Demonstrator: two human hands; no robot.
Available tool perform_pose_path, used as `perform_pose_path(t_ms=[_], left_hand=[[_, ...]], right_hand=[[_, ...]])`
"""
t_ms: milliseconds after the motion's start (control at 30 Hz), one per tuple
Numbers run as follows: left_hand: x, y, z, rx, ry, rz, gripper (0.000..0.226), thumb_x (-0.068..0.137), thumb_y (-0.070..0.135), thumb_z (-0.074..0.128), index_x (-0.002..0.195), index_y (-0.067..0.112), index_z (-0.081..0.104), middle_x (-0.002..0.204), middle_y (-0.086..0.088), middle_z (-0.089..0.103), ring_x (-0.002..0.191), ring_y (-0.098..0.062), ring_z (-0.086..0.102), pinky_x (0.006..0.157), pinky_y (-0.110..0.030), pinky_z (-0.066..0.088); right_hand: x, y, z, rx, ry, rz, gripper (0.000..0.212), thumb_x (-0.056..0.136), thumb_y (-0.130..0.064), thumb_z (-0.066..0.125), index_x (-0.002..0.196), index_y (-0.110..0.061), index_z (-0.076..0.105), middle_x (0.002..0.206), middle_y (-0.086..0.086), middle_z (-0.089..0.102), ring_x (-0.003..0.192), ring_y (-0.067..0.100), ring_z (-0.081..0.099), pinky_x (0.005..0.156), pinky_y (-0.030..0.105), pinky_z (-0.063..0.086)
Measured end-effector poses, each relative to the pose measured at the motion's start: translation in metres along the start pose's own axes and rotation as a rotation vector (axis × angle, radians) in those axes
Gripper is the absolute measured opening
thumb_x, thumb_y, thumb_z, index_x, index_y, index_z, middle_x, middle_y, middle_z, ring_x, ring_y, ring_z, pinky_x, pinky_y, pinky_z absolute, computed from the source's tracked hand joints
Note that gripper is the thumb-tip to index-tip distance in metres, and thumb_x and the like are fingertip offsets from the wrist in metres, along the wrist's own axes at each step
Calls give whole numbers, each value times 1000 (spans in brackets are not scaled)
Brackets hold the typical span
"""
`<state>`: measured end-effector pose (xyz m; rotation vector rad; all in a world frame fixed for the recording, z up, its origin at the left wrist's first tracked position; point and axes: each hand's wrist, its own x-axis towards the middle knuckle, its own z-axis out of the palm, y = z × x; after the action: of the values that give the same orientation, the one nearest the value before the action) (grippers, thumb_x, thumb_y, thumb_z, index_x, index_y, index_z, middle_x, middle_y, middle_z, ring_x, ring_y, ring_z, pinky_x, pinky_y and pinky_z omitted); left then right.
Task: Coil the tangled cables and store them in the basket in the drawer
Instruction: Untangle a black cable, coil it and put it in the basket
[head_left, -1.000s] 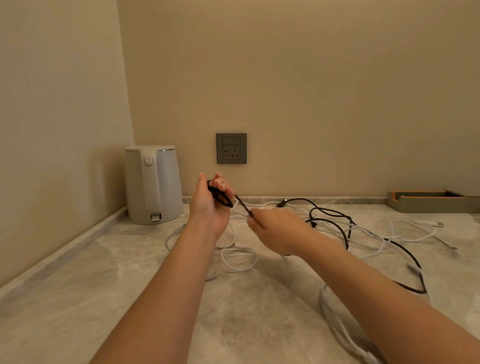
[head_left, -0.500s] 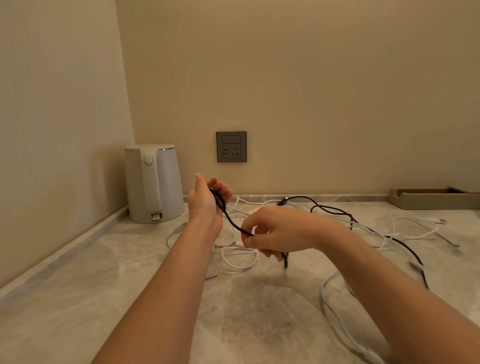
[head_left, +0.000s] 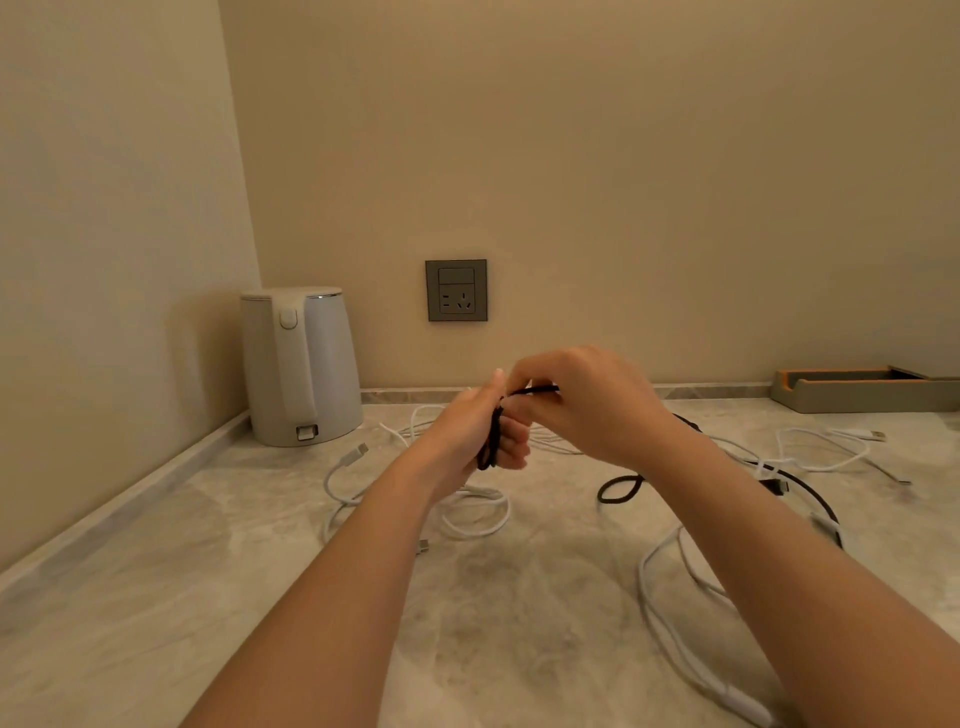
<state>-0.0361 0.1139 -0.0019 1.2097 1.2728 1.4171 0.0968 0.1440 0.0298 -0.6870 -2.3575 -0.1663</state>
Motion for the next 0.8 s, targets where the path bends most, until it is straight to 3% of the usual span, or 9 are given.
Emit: perform_pose_path(t_ms=[167,300,400,533,633,800], left_hand=[[-5,4,9,-47,-227,-102,79,95,63,8,68,4,53,50,-4,49,40,-14,47,42,-20,42],[-4,5,12,-124,-295,-62,80,95,62,2,70,4,50,45,-1,48,37,-12,45,41,-19,39],[-4,6,12,-138,-324,-72,78,95,62,3,70,5,49,45,0,47,36,-11,44,41,-19,38],[-7,6,15,-111,-406,-87,70,97,59,9,71,8,49,44,4,45,36,-8,43,41,-19,38],[-9,7,19,-128,-401,-73,60,100,51,18,70,9,48,42,7,40,34,-5,39,39,-17,36],[-8,9,18,-247,-300,15,50,102,42,25,68,11,45,38,9,31,30,-3,29,36,-16,32]], right_hand=[[1,24,7,236,12,156,28,75,-50,69,69,-29,51,65,-10,53,60,9,46,57,29,39],[1,37,11,624,-99,259,23,80,-34,72,72,-16,60,67,1,55,64,9,49,65,26,40],[-1,43,16,813,-171,308,17,85,-29,68,78,-16,60,63,-6,57,59,2,50,59,15,39],[-1,52,23,1012,-158,346,26,77,-40,66,81,-16,55,66,2,49,62,17,39,58,26,33],[-1,50,30,1111,-113,394,27,74,-41,65,78,-17,54,68,7,47,66,20,38,62,30,33],[1,40,44,1050,-38,519,35,92,-41,55,64,-20,58,60,-1,45,54,12,36,51,22,31]])
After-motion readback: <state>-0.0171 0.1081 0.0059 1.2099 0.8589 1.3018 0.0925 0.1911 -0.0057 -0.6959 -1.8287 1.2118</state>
